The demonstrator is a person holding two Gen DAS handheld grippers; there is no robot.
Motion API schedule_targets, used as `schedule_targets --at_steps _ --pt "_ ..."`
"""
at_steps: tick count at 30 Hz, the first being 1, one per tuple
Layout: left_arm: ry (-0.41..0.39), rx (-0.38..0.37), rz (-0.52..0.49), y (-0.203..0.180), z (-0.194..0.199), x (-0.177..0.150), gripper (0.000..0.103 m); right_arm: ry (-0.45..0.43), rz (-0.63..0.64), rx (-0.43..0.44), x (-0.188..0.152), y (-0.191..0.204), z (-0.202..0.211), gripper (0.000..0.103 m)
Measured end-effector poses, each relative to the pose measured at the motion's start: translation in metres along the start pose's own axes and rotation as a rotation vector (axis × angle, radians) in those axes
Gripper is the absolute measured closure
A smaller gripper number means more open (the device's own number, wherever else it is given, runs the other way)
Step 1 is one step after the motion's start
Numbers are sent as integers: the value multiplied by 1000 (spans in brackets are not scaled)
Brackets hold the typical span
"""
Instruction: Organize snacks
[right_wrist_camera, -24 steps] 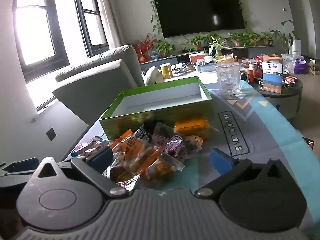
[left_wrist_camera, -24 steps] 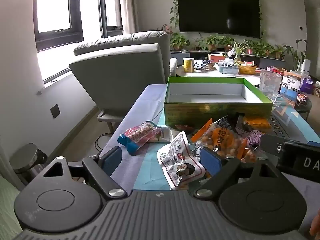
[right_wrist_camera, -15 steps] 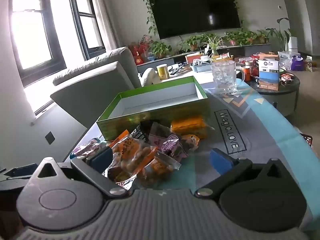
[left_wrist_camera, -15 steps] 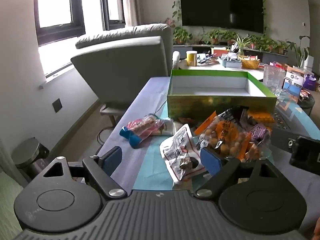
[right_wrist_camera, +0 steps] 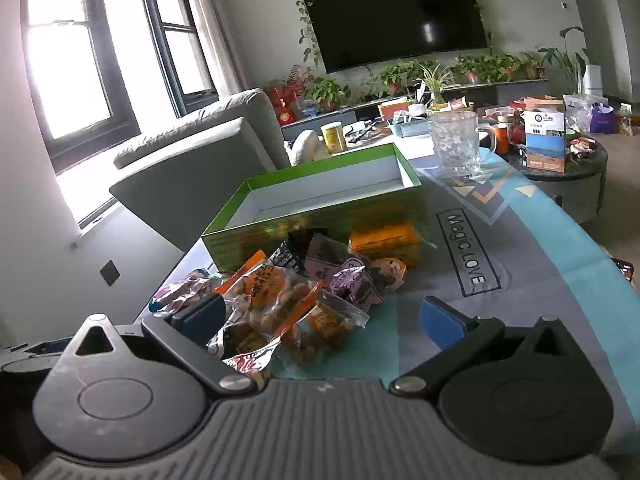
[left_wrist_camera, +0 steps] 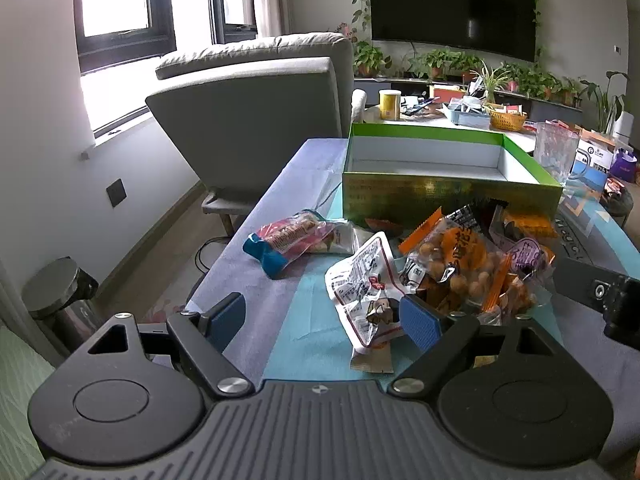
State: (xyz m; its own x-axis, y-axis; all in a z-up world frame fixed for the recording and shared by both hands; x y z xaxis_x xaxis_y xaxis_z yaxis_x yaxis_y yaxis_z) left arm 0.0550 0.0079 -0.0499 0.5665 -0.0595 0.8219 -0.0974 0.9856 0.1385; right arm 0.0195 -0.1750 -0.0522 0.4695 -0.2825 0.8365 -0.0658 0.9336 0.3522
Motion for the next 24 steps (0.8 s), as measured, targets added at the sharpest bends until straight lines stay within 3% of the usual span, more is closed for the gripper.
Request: schedule_targets --at_steps 24 --pt "38 -14 20 3 -3 -8 19 36 1 10 -7 1 -1 42"
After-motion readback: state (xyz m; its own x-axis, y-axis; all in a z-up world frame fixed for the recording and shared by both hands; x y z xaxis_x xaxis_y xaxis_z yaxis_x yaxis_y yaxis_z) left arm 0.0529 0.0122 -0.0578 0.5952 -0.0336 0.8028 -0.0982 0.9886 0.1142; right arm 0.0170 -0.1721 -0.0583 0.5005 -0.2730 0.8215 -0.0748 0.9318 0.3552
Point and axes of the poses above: each gripper's, at about its wrist camera, not at the fingertips, and z roughly against the way its jaws point, y to its left, x to its top, the point moved 6 cm from there along -z, roughly the way its jaws point, and after that the axes turned 8 degrees about x, right-handed, at the moved point
